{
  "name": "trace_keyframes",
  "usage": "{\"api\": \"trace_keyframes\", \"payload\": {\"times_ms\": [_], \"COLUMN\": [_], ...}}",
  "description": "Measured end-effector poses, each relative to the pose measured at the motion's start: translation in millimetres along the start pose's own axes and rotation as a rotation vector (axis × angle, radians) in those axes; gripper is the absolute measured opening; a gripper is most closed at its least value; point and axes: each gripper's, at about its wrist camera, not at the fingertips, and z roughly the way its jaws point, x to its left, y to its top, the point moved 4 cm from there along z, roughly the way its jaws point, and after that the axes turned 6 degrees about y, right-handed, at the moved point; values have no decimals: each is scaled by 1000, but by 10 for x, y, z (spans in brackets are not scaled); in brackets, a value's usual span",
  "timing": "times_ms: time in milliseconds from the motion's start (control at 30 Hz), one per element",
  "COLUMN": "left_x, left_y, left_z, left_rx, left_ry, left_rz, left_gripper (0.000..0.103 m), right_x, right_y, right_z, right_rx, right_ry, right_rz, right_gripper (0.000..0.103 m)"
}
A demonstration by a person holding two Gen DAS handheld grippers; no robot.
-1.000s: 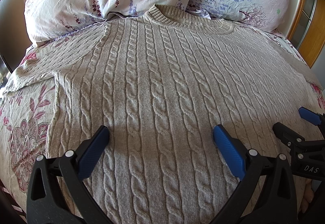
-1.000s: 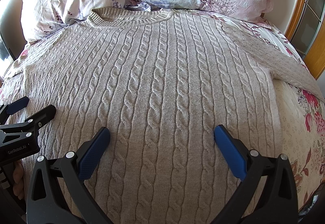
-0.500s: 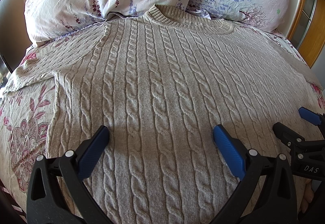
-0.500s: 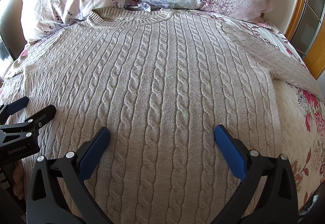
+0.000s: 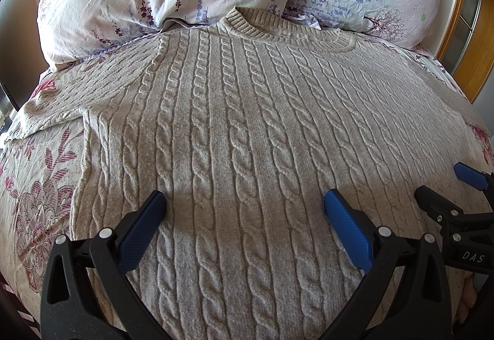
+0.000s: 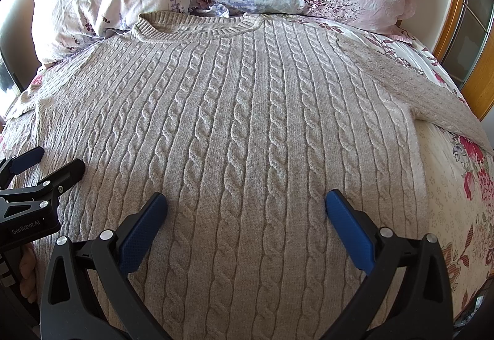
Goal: Fold small clothes
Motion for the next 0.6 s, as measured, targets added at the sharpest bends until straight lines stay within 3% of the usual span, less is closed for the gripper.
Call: {"api": "trace_keyframes", "payload": {"times_ms": [467,567,600], "left_x": [0,0,0], "left_y": [0,0,0], "left_z": [0,0,0], "left_rx": [0,0,0], "left_ry": [0,0,0], "left_rz": [0,0,-1], "left_gripper": [101,101,101], "right_x": [-33,-554,-904], "right_y": [23,202,283], "right_z": [-10,-231,-339], "right_rx": [29,-76,-125], "right_ry": [44,25,12], "right_rz": [-33,138,242], "right_gripper": [102,102,102]}}
